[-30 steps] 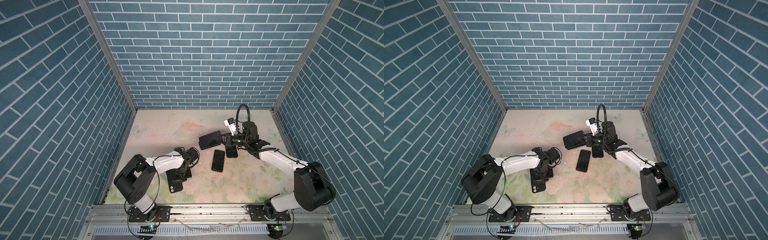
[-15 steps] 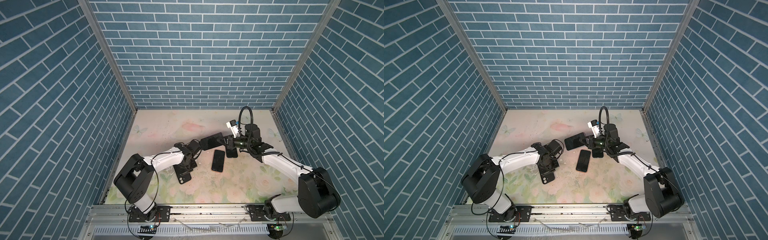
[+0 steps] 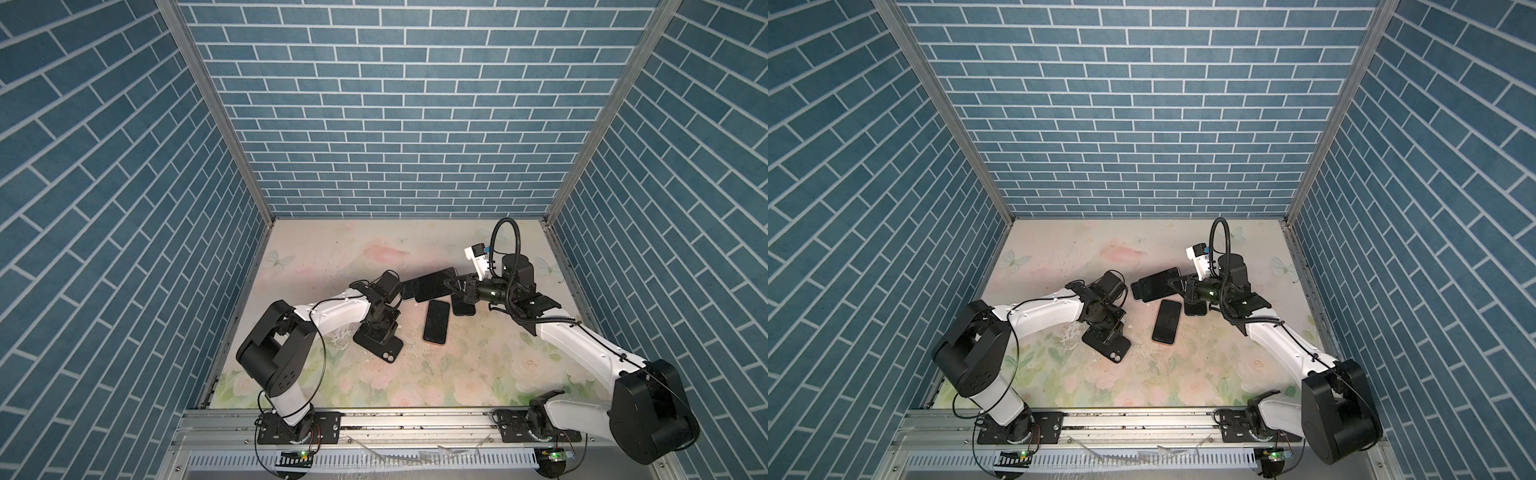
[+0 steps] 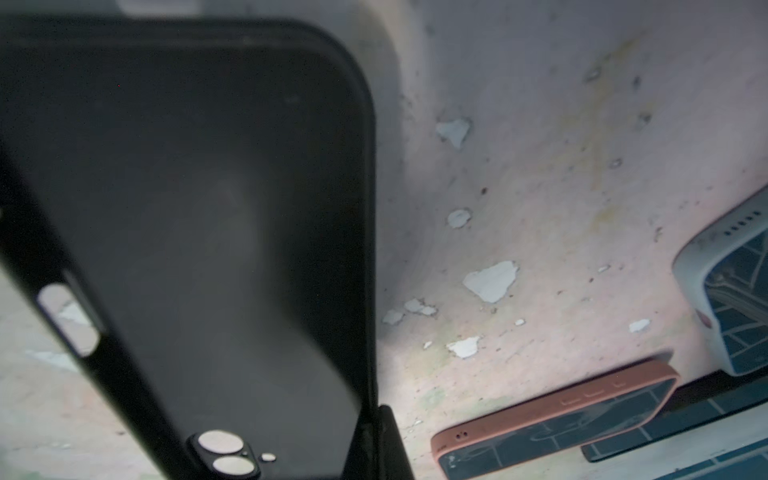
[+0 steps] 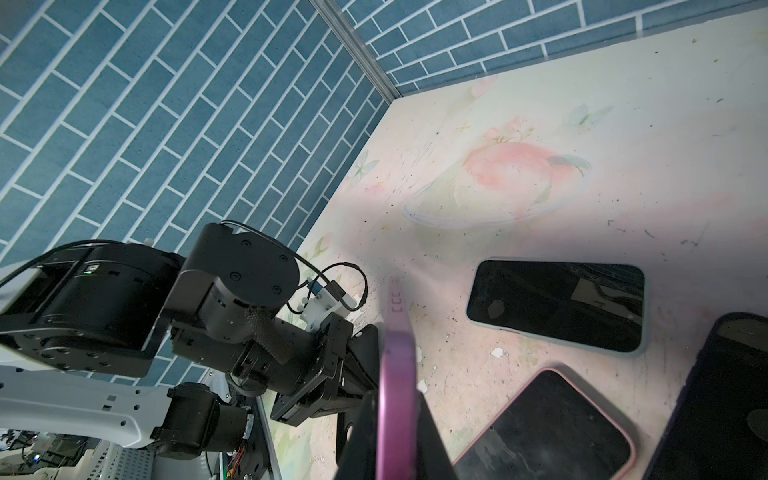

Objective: Put the phone into the phone case

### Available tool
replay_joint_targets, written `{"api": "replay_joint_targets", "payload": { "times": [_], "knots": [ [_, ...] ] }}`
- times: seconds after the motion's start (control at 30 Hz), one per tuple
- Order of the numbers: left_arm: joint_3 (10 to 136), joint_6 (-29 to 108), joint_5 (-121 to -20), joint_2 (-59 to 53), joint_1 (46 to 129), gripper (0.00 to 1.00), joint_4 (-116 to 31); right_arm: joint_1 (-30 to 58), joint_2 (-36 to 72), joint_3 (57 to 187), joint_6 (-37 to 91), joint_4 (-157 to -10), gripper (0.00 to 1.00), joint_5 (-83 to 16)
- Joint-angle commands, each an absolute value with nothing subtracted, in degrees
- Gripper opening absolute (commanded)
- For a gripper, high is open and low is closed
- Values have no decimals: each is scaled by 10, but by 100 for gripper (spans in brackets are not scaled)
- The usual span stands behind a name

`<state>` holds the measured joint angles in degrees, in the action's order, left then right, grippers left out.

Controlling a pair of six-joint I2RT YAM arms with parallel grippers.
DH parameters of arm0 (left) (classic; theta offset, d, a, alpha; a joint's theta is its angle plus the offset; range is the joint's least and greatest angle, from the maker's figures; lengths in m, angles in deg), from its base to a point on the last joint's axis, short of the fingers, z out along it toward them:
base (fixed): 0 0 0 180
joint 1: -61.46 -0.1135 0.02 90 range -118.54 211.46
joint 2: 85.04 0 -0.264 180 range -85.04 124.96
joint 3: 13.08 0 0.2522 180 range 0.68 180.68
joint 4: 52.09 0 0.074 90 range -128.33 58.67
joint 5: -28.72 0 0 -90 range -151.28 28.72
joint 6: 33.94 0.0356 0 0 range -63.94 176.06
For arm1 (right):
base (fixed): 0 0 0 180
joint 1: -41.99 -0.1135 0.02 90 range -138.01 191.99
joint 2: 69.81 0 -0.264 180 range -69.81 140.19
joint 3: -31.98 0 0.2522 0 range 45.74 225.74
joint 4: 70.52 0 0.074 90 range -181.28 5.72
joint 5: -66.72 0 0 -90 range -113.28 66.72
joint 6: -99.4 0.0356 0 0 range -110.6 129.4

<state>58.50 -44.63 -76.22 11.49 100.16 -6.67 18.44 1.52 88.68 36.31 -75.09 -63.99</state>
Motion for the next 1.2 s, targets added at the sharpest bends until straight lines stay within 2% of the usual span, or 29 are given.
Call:
{"api": "replay_joint_targets", "payload": {
  "times": [0.0, 0.2, 0.27, 0.33, 0.43, 0.47, 0.6, 0.67, 0.73, 0.9, 1.17],
  "knots": [
    [566, -525, -764, 123, 990, 0, -132, 187, -2, 889, 347, -739, 0, -642],
    [556, -525, -747, 120, 960, 1, -167, 187, 3, 891, 356, -740, 0, -644],
    [549, -505, -746, 114, 949, 28, -179, 187, 2, 891, 362, -739, 0, -644],
    [552, -460, -748, 107, 938, 46, -176, 187, 1, 892, 367, -740, 0, -643],
    [591, -339, -749, 96, 920, 66, -88, 187, 0, 895, 371, -743, 0, -640],
    [608, -279, -758, 96, 912, 70, -57, 187, 1, 896, 372, -744, 0, -639],
    [680, -6, -760, 102, 895, 72, 81, 187, 6, 903, 369, -752, 0, -639],
    [700, 96, -696, 95, 898, 71, 172, 187, 12, 907, 369, -752, 0, -639],
    [682, 157, -642, 74, 896, 70, 201, 187, 17, 913, 370, -752, 0, -641],
    [607, 223, -632, 31, 886, 66, 145, 187, 27, 932, 369, -758, 0, -647],
    [572, 249, -622, 61, 885, 58, 54, 187, 22, 939, 367, -773, 0, -652]
  ]
}}
